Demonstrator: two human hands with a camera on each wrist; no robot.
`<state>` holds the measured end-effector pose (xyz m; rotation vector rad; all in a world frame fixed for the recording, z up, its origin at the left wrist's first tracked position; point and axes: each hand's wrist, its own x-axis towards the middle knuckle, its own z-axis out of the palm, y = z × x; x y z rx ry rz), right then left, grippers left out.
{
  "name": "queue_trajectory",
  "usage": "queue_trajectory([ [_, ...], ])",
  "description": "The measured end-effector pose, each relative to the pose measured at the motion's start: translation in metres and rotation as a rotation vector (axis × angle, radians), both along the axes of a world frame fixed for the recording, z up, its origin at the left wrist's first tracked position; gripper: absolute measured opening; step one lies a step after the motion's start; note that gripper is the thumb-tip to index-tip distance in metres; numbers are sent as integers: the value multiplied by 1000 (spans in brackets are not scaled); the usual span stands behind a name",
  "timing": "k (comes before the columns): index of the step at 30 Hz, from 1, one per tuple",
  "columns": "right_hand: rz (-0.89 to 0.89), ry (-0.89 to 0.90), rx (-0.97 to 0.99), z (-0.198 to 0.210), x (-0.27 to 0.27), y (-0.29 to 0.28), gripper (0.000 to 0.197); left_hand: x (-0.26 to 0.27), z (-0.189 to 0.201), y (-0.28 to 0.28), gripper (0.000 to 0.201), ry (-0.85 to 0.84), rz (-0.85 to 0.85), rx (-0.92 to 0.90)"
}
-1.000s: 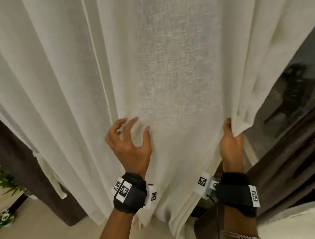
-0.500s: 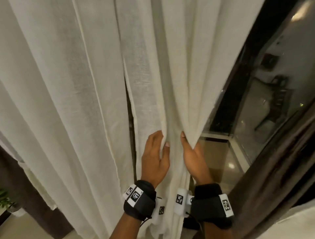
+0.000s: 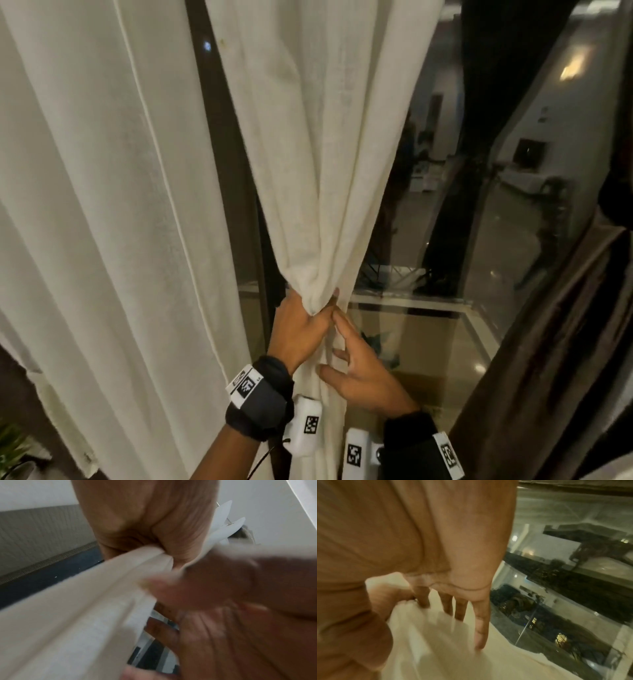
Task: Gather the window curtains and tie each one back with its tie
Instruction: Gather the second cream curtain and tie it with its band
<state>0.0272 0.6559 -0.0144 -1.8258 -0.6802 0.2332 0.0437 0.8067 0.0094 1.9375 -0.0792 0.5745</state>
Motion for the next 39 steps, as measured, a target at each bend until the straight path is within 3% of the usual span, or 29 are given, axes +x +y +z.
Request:
queue_trajectory([
  [2, -44, 61, 155, 10, 6, -16, 72, 0, 7, 8, 20, 3, -33, -68],
  [4, -226, 29, 227, 22, 13, -28, 58, -2, 14, 13, 23, 53, -99, -151],
  [7, -393, -11, 200, 22, 29, -37, 56, -5, 20, 16, 27, 136, -184, -240],
  [12, -109, 137, -204, -16, 47, -32, 67, -6, 11, 15, 47, 189, -253, -257],
  [15, -27, 202, -357, -36, 43, -31, 51, -2, -6, 21, 83, 251, -262, -76],
  [17, -8, 205, -420, -45, 41, -35, 40, 2, -15, 23, 85, 295, -249, -13],
  [21, -53, 154, -424, -54, 42, -48, 11, 4, -18, 23, 67, 324, -230, -37],
  [25, -137, 105, -440, -62, 44, -65, 9, 7, -34, 18, 61, 373, -220, -104],
  [27, -188, 74, -457, -68, 47, -71, 9, 5, -46, 14, 49, 407, -230, -143],
  [30, -232, 118, -371, -70, 47, -78, 18, 1, -63, 9, 39, 456, -268, -210],
  [34, -207, 170, -323, -60, 53, -83, 19, 3, -83, 7, 49, 500, -253, -219],
  [39, -402, -32, -392, -60, 69, -74, 14, -3, -95, 11, 61, 521, -255, -238],
])
